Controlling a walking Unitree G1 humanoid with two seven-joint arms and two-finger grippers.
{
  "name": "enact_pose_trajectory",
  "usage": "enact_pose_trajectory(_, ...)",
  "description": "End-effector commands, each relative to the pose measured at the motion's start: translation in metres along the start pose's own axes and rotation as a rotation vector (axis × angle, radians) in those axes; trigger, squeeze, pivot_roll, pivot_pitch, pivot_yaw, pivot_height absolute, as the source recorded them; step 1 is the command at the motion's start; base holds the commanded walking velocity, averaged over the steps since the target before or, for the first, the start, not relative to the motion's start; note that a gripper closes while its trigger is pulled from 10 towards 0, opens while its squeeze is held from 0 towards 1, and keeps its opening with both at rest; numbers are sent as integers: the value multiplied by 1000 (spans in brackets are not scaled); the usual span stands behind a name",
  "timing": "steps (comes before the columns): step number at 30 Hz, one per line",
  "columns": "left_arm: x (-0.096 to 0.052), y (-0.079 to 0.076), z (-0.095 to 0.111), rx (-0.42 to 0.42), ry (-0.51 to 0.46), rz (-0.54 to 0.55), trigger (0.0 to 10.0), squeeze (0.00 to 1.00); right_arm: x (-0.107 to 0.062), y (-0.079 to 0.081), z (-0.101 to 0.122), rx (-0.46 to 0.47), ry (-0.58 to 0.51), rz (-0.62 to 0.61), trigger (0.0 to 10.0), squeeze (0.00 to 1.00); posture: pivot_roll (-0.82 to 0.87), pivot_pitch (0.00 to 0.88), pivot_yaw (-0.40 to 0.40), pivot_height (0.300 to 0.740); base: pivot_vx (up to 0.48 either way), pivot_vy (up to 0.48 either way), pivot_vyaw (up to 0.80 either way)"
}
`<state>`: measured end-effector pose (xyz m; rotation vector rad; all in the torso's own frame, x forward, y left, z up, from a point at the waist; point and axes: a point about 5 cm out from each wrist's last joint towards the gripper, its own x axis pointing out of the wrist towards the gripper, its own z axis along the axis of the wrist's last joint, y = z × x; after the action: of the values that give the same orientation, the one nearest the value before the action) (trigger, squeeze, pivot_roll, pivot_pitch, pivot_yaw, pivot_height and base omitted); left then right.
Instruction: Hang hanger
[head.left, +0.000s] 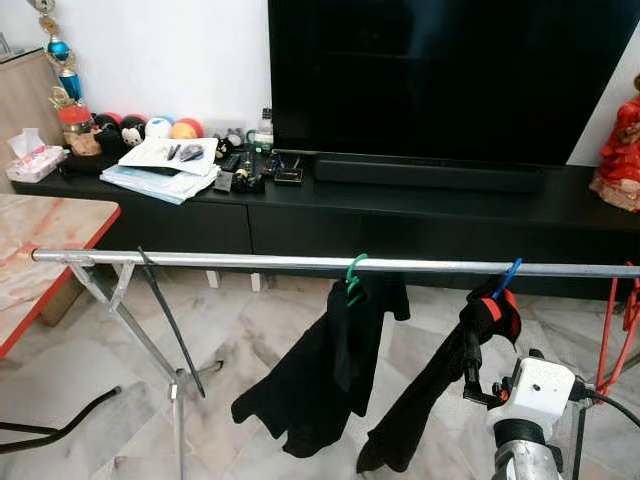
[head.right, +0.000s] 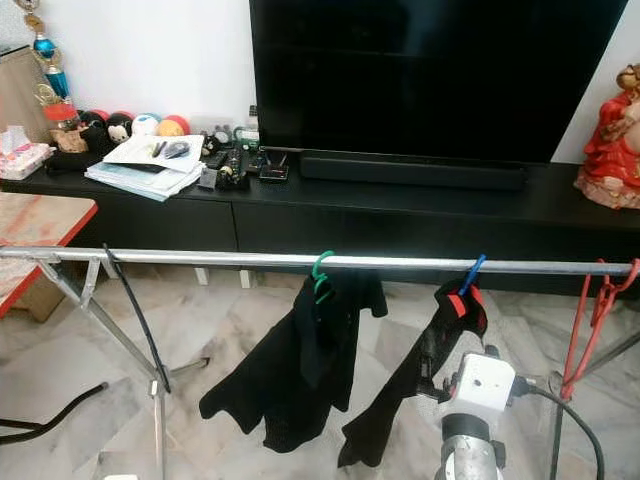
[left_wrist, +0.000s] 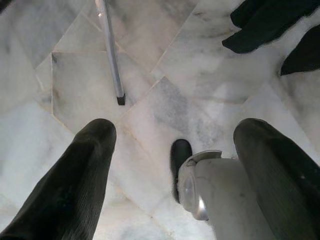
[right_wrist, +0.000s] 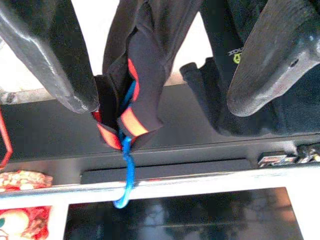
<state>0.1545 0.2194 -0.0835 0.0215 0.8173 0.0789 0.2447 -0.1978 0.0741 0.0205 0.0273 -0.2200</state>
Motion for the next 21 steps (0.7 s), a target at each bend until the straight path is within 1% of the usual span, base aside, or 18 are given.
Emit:
enact_pose_trajectory(1, -1, 8, 2, 33, -15, 6, 10000, 0, -1, 0, 4, -12, -10, 3, 10000, 0, 65, 14, -38, 740, 0, 0, 0)
enact_pose_trajectory(2, -5, 21, 0, 53, -20, 31, 10000, 0, -2, 3, 4, -10, -8, 14, 10000, 0, 73, 14, -39, 740, 0, 0, 0)
enact_pose_trajectory(4, -5, 21, 0, 53, -20, 31, 10000, 0, -2, 3, 4, -10, -8, 14, 10000, 0, 73, 14, -39, 740, 0, 0, 0)
enact_pose_trajectory(6, -8, 29, -3, 49, -13, 47, 10000, 0, -3, 6, 3, -8, 1, 18, 10000, 0, 79, 14, -41, 740, 0, 0, 0)
enact_pose_trajectory(9, -10, 33, -5, 44, -11, 52, 10000, 0, -3, 7, 3, -3, 6, 18, 10000, 0, 81, 11, -43, 740, 0, 0, 0)
enact_pose_trajectory(13, -11, 32, -7, 29, -8, 58, 10000, 0, -4, 7, 3, -2, 12, 17, 10000, 0, 81, 10, -44, 740, 0, 0, 0)
enact_pose_trajectory(16, -10, 28, -8, 30, -8, 49, 10000, 0, -4, 7, 4, -2, 15, 14, 10000, 0, 81, 10, -44, 740, 0, 0, 0)
enact_pose_trajectory(17, -8, 21, -7, 26, -12, 31, 10000, 0, -4, 7, 4, -2, 17, 11, 10000, 0, 75, 0, -45, 740, 0, 0, 0)
enact_pose_trajectory(18, -7, 18, -6, 27, -15, 22, 10000, 0, -4, 7, 3, -1, 17, 10, 10000, 0, 74, 0, -44, 740, 0, 0, 0)
enact_pose_trajectory(21, -6, 15, -4, 29, -20, 9, 10000, 0, -5, 8, 3, 1, 19, 10, 10000, 0, 71, 0, -41, 740, 0, 0, 0)
